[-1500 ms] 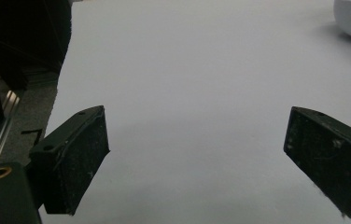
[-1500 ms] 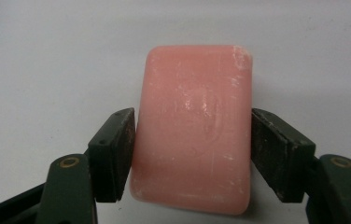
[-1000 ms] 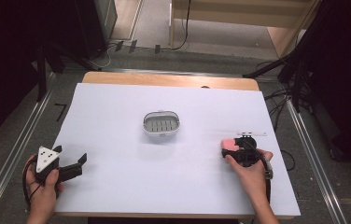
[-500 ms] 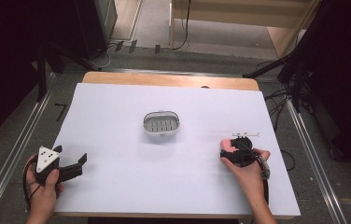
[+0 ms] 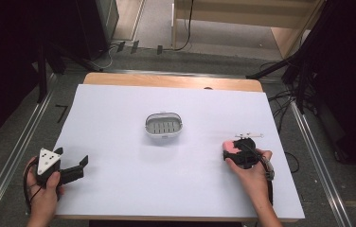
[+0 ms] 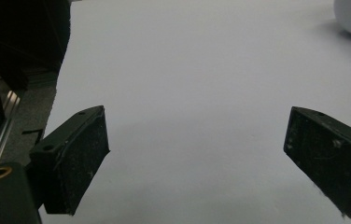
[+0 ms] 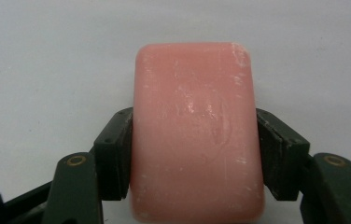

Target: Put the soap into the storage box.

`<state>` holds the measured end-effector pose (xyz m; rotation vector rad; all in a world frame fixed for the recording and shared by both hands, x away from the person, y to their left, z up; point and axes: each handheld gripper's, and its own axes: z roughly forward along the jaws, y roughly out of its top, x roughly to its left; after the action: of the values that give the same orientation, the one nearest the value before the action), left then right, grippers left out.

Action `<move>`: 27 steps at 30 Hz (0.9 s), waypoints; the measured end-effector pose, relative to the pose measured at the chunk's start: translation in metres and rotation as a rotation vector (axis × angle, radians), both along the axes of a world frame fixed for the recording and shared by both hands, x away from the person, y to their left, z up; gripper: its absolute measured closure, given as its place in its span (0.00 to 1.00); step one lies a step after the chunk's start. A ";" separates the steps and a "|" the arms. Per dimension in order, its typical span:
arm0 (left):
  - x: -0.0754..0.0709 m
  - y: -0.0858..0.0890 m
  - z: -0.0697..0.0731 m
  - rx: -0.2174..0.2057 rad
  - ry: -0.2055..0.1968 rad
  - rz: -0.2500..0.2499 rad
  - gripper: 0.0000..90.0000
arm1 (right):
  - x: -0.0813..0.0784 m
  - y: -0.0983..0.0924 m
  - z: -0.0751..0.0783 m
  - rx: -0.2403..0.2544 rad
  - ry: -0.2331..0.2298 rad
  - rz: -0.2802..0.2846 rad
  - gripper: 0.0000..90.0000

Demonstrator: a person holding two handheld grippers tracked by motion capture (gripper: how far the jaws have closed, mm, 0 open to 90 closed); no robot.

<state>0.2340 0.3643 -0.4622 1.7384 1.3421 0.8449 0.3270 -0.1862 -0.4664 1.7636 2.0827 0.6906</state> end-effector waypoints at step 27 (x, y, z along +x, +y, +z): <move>0.000 0.001 0.000 -0.003 0.001 0.003 0.08 | 0.001 0.012 0.027 0.017 -0.028 0.205 0.43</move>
<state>0.2342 0.3648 -0.4622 1.7347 1.3458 0.8431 0.3276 -0.1738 -0.4396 1.5524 2.2657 0.7861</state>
